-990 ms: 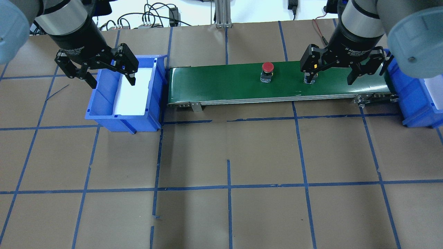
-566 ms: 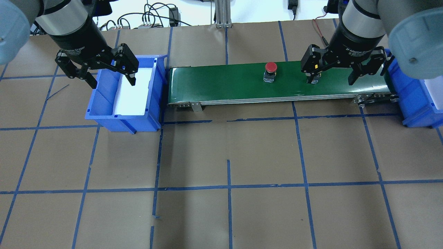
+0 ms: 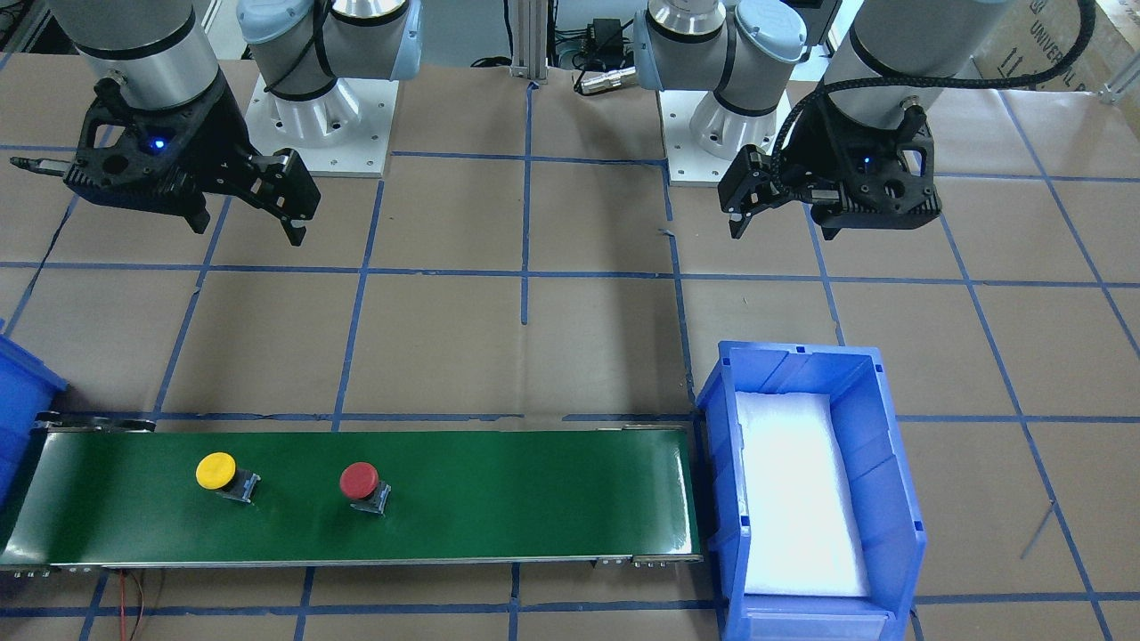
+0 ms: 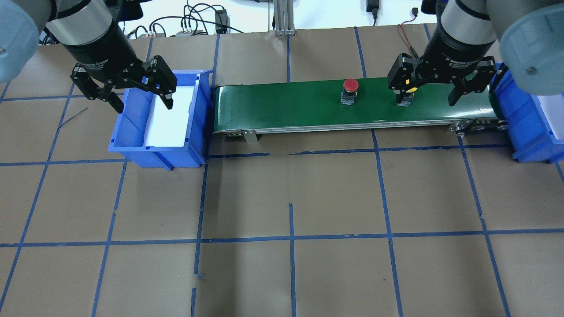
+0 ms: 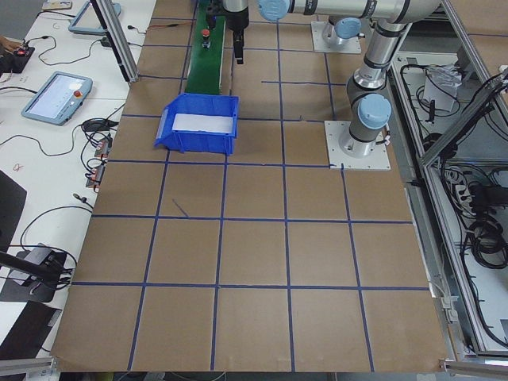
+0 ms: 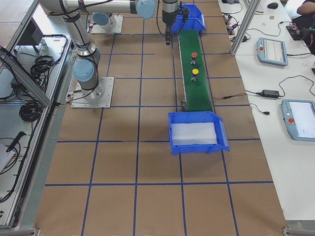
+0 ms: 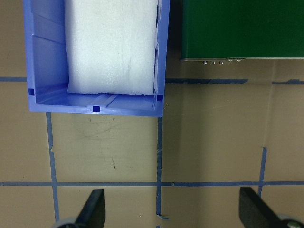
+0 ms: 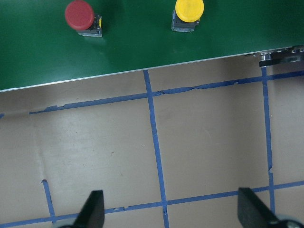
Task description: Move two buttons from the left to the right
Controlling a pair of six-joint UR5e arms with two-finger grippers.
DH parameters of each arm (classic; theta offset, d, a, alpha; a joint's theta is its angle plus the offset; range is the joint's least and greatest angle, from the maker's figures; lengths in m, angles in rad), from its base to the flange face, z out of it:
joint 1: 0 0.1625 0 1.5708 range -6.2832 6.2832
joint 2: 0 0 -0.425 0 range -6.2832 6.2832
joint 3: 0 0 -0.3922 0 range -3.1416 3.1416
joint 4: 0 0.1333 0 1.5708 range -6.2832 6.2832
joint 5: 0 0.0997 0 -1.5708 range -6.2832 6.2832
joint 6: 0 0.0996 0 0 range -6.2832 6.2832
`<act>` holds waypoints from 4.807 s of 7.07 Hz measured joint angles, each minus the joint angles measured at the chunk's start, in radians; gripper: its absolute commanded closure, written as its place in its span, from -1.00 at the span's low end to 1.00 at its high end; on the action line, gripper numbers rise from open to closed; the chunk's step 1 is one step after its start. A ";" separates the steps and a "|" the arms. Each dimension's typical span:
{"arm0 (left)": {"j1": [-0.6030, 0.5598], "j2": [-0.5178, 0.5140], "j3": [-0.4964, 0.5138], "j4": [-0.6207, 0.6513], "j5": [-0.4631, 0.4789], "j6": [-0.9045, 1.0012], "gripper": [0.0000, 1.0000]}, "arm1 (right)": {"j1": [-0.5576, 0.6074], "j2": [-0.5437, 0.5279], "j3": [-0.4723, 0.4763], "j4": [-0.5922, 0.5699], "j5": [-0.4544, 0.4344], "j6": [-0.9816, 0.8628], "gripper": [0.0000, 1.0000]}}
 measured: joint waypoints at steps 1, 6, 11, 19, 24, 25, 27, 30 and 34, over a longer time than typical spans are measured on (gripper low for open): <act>0.000 0.000 0.000 0.000 0.000 0.000 -1.00 | -0.005 0.003 -0.001 0.012 0.000 0.000 -1.00; -0.004 0.002 -0.001 -0.002 0.002 -0.001 -1.00 | -0.073 0.169 -0.136 0.141 -0.039 -0.111 -1.00; -0.005 0.002 -0.002 0.001 0.001 0.000 -1.00 | -0.255 0.401 -0.353 0.100 -0.050 -0.732 -1.00; 0.001 0.002 -0.002 0.001 0.004 0.006 -1.00 | -0.354 0.445 -0.073 -0.431 0.054 -1.768 -1.00; 0.002 0.001 -0.002 0.001 0.007 0.008 -1.00 | -0.354 0.470 -0.023 -0.476 0.140 -1.889 -0.96; 0.001 0.001 -0.002 0.001 0.006 0.008 -1.00 | -0.354 0.483 -0.022 -0.476 0.138 -1.883 -0.96; 0.001 0.002 -0.002 0.001 0.004 0.008 -1.00 | -0.354 0.492 -0.016 -0.475 0.143 -1.854 -0.95; 0.002 0.002 -0.002 0.001 0.003 0.008 -1.00 | -0.354 0.487 0.004 -0.485 0.149 -1.817 -0.73; 0.002 0.001 -0.002 0.003 0.001 0.004 -1.00 | -0.354 0.487 0.003 -0.512 0.144 -1.811 0.66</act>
